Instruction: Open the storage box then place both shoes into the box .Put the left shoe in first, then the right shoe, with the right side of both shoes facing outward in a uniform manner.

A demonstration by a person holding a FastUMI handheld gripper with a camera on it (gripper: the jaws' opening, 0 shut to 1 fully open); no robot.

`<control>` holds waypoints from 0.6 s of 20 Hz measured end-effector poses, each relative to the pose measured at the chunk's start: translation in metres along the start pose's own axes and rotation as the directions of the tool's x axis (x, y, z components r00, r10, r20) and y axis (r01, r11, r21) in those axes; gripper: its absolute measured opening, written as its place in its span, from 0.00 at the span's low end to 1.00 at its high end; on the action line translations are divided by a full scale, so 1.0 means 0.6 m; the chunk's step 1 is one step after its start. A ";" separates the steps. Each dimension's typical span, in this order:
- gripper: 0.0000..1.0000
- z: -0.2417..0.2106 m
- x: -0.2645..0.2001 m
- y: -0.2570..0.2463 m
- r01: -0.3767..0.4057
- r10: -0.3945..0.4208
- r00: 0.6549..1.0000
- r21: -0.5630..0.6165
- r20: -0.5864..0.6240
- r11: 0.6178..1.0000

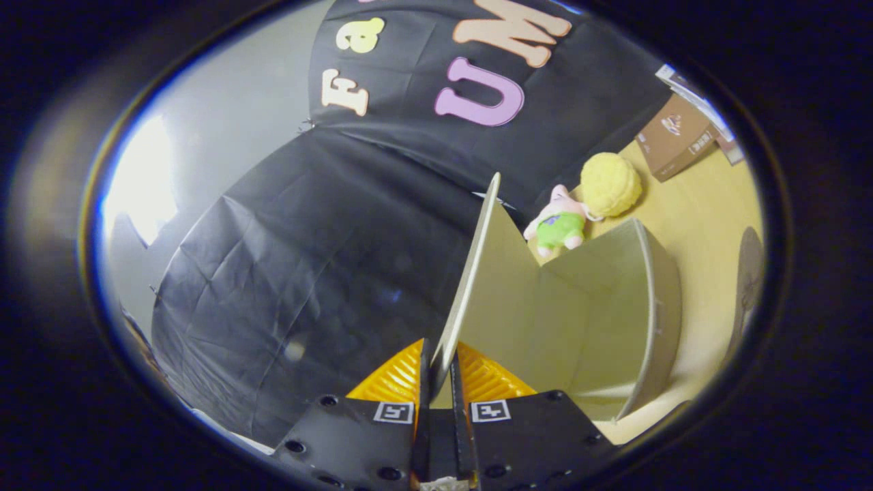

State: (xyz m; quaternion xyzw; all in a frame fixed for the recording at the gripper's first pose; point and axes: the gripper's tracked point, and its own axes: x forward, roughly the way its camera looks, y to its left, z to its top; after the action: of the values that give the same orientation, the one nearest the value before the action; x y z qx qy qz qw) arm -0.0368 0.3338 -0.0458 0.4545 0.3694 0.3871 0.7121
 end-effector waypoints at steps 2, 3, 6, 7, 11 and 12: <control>0.15 -0.008 0.025 0.024 -0.007 0.007 1.000 -0.036 -0.017 0.999; 0.15 -0.012 0.039 0.038 -0.012 0.010 1.000 -0.047 -0.027 0.999; 0.15 -0.028 0.083 0.065 -0.024 0.020 0.998 -0.077 -0.053 0.997; 0.15 -0.034 0.096 0.072 -0.028 0.023 0.998 -0.082 -0.063 0.996; 0.16 -0.052 0.149 0.092 -0.037 0.028 0.995 -0.095 -0.093 0.995; 0.16 -0.057 0.162 0.095 -0.038 0.028 0.995 -0.097 -0.100 0.995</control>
State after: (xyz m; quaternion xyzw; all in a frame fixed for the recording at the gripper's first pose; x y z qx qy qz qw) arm -0.0378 0.4489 -0.0204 0.4052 0.3769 0.4386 0.7081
